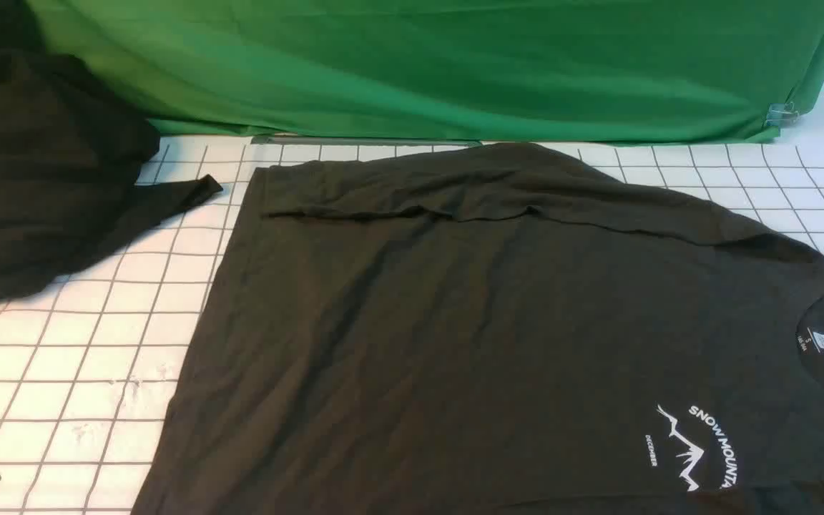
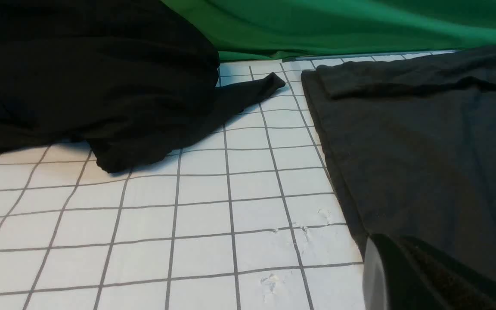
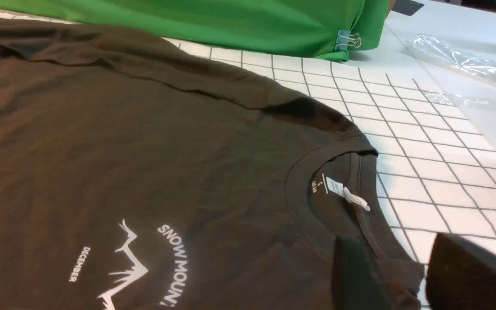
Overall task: Fold a long-sleeved shirt over a white checkered tablecloth.
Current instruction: 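Grasp the left edge of the dark T-shirt lying flat on the table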
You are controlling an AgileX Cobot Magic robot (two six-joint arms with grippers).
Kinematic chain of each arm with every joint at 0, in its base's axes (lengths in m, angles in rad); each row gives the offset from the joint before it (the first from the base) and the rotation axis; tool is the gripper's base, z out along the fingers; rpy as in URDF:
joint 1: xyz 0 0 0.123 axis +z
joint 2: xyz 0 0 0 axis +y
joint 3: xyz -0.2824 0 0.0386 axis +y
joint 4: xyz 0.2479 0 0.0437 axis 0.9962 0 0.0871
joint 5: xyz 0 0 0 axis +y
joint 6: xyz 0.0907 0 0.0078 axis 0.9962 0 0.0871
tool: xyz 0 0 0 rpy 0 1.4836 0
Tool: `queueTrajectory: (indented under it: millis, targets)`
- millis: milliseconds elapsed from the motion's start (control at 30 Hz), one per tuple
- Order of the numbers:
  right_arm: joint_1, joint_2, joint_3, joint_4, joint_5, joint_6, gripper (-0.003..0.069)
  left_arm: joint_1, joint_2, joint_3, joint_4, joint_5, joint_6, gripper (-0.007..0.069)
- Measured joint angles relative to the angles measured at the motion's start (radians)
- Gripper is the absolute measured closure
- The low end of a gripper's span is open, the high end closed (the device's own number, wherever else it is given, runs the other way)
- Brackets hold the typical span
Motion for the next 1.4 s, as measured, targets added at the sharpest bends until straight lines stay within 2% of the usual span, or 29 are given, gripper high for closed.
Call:
queueTrajectory:
  millis: [667,800,933,967,1033,1100,1300,1333,1400]
  targets:
    - [0.0,0.0,0.0,0.0,0.0,0.0,0.0417,0.0,0.0,0.0,0.0,0.0,0.001,0.0621]
    - [0.0,0.0,0.0,0.0,0.0,0.0,0.0417,0.0,0.0,0.0,0.031,-0.003,0.003,0.0621]
    - [0.0,0.0,0.0,0.0,0.0,0.0,0.0417,0.0,0.0,0.0,-0.081,-0.091,-0.1,0.0621]
    - [0.0,0.0,0.0,0.0,0.0,0.0,0.0417,0.0,0.0,0.0,-0.204,-0.184,-0.179,0.0621]
    - [0.0,0.0,0.0,0.0,0.0,0.0,0.0417,0.0,0.0,0.0,-0.252,-0.234,-0.213,0.0621]
    - [0.0,0.0,0.0,0.0,0.0,0.0,0.0417,0.0,0.0,0.0,-0.31,-0.359,-0.252,0.0621]
    - [0.0,0.0,0.0,0.0,-0.02,0.0,0.0417,0.0,0.0,0.0,-0.329,-0.526,-0.268,0.0621]
    - [0.0,0.0,0.0,0.001,-0.035,0.003,0.0417,0.0,0.0,0.0,-0.328,-0.594,-0.288,0.0621]
    - [0.0,0.0,0.0,0.029,-0.086,0.055,0.0417,0.0,0.0,0.0,-0.314,-0.678,-0.331,0.0621]
